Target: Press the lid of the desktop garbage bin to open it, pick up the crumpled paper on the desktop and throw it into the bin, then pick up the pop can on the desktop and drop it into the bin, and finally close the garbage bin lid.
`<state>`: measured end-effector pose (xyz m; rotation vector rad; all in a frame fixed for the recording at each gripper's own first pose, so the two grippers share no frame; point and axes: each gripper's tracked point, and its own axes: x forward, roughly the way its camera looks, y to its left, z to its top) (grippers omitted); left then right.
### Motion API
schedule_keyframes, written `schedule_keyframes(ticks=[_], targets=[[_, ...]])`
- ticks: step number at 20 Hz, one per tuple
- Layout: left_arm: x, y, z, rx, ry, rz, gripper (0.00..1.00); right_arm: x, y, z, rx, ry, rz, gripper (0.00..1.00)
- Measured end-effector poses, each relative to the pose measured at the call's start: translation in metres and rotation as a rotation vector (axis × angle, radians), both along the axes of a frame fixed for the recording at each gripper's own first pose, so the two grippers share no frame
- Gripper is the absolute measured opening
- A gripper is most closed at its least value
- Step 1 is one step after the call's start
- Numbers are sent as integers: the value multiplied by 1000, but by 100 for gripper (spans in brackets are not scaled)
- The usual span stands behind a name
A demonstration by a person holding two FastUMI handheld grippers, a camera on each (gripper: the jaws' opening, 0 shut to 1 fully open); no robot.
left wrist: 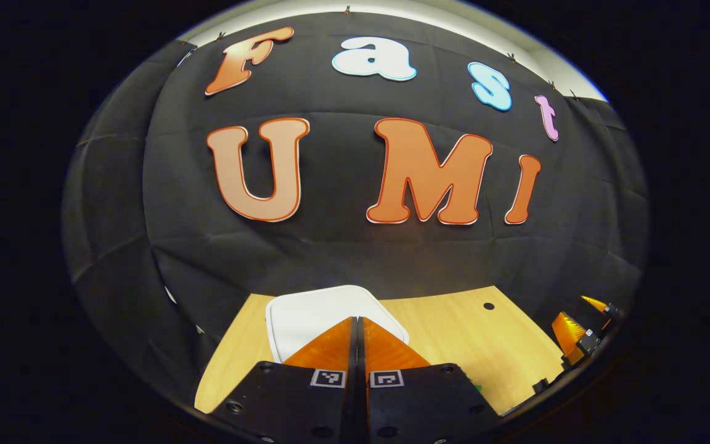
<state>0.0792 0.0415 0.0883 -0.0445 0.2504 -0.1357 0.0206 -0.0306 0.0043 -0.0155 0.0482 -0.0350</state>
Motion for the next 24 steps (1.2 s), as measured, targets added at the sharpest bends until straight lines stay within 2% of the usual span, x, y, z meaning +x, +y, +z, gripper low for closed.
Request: schedule_keyframes(ticks=[4,10,15,18,20,22,24], targets=[[30,11,-16,43,72,-27,0,3,-6,-4,-3,14,-22,95],[62,13,-63,35,206,-60,0,4,-4,-15,-4,52,-27,95],[59,18,-117,13,391,-72,0,3,-3,-26,4,86,-30,95],[61,17,-129,44,404,-84,0,2,-4,-33,5,106,-36,95],[61,15,-132,4,396,-97,0,1,-4,-36,13,115,-41,96],[65,11,-131,-76,369,-101,1,0,-6,-38,14,115,-50,96],[64,17,-133,-73,351,-104,1,0,-6,-39,24,118,-52,96]])
